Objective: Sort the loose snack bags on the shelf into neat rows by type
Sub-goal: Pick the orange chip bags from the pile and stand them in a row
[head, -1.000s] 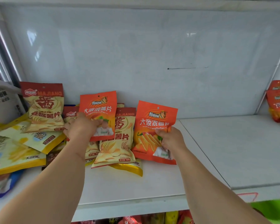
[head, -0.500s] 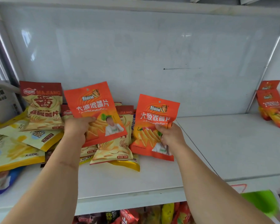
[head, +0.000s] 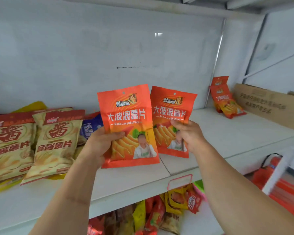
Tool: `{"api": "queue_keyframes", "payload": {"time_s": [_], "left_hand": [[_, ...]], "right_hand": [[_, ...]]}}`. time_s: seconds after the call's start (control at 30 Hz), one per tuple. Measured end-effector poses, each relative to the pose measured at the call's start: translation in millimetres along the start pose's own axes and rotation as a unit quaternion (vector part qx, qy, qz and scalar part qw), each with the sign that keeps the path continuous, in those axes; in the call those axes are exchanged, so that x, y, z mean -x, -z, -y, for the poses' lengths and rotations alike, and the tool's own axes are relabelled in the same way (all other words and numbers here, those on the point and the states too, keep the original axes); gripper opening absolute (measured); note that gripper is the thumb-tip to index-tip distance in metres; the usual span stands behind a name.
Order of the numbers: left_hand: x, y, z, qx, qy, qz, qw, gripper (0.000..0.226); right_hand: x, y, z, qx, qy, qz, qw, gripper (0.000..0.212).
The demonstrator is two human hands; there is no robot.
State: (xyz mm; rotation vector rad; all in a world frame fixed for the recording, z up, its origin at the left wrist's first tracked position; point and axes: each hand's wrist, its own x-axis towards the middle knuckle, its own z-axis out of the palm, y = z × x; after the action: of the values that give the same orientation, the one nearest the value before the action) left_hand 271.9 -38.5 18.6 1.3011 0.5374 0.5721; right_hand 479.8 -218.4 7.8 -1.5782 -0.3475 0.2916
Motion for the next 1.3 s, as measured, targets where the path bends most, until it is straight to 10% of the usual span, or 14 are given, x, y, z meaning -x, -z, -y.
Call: {"api": "queue_keyframes", "payload": {"time_s": [0.57,1.3], "left_hand": [[-38.6,-303.3,68.8,0.007,0.029,0.075,0.997,0.034],[-183.1,-468.9,106.3,-0.031,0.054,0.040,0.997,0.029]], "right_hand": [[-106.1,299.2,-14.9,0.029,-0.013,-0.073,0.997,0.012],[-318.7,401.0,-26.1,0.006,-0.007,0.003,1.000,0.010]]}}
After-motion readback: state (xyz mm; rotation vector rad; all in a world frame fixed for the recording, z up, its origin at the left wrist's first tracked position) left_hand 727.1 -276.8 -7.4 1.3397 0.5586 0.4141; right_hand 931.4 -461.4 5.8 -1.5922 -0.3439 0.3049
